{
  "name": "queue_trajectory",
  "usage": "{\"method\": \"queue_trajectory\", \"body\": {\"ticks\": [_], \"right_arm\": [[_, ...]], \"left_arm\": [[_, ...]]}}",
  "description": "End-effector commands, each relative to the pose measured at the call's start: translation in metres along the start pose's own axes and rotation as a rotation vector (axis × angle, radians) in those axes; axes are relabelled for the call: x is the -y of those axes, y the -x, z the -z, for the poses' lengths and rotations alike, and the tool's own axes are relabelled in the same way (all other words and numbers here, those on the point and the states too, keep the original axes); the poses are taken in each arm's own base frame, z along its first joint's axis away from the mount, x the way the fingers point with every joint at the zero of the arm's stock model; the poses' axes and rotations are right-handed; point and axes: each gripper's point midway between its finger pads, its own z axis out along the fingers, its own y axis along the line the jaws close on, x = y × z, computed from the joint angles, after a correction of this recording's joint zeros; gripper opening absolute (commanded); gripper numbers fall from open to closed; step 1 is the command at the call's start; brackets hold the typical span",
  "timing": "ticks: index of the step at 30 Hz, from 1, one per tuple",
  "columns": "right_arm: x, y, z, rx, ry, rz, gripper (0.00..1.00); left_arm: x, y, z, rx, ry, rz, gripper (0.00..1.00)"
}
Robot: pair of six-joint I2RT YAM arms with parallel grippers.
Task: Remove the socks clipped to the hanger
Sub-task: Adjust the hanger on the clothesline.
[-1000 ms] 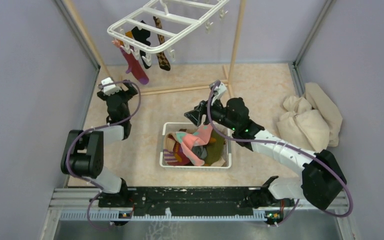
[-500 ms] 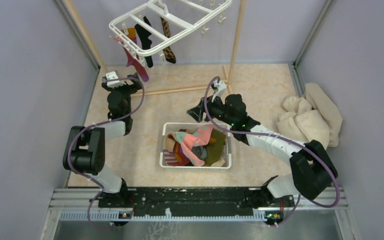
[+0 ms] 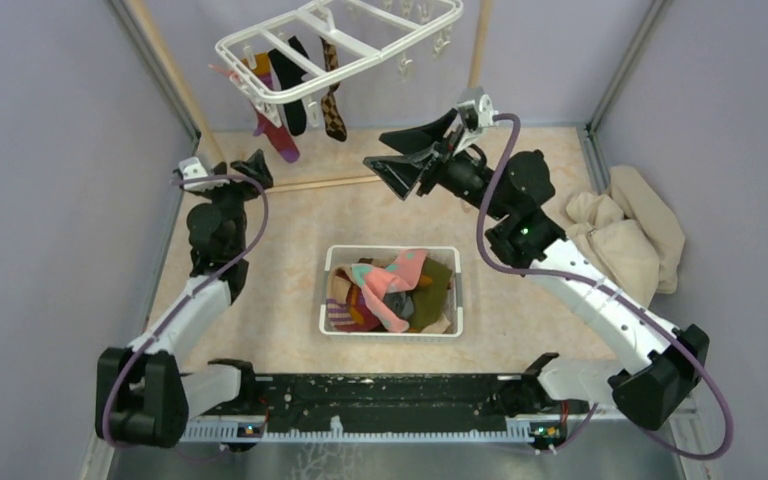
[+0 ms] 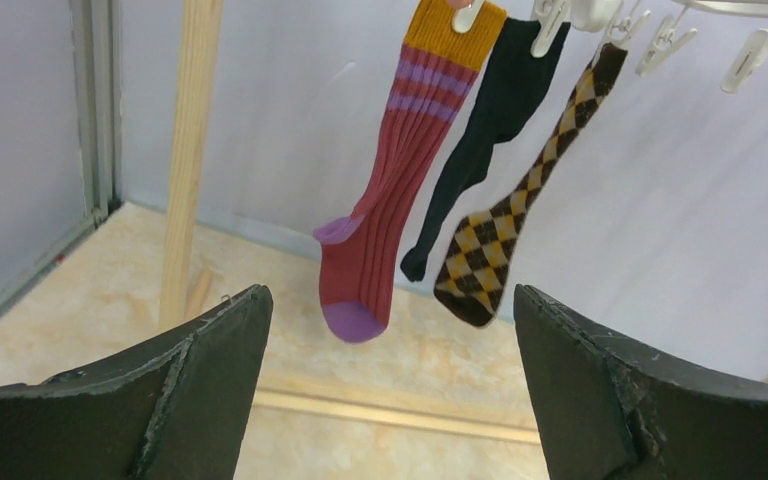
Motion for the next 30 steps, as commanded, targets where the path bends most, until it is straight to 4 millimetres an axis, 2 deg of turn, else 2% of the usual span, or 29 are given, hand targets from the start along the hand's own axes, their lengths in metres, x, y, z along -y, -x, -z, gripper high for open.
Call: {"method": "queue_trajectory", "body": {"ticks": [1, 7, 14, 19, 27, 30], "right_arm": [[-0.033, 0.026, -0.029, 0.046, 0.104, 0.112, 0.62], [-0.023, 0.016, -0.067, 0.049, 0.112, 0.138, 0.63], [0.000, 0.007, -0.099, 0.059, 0.028, 0.175, 0.63], [0.012, 0.007, -0.112, 0.095, -0.006, 0.189, 0.63], [0.015, 0.007, -0.125, 0.139, 0.010, 0.177, 0.62], [0.022, 0.005, -0.129, 0.143, -0.017, 0.174, 0.57]], "left_arm": [[-0.004, -0.018, 0.029, -0.119, 0.023, 0.069, 0.95], [0.001, -0.013, 0.045, -0.153, 0.009, 0.091, 0.95], [0.007, -0.010, 0.048, -0.184, -0.010, 0.091, 0.95], [0.010, -0.007, 0.049, -0.186, -0.022, 0.083, 0.95], [0.010, -0.002, 0.049, -0.181, -0.025, 0.062, 0.95], [0.011, -0.002, 0.048, -0.182, -0.027, 0.060, 0.95]]}}
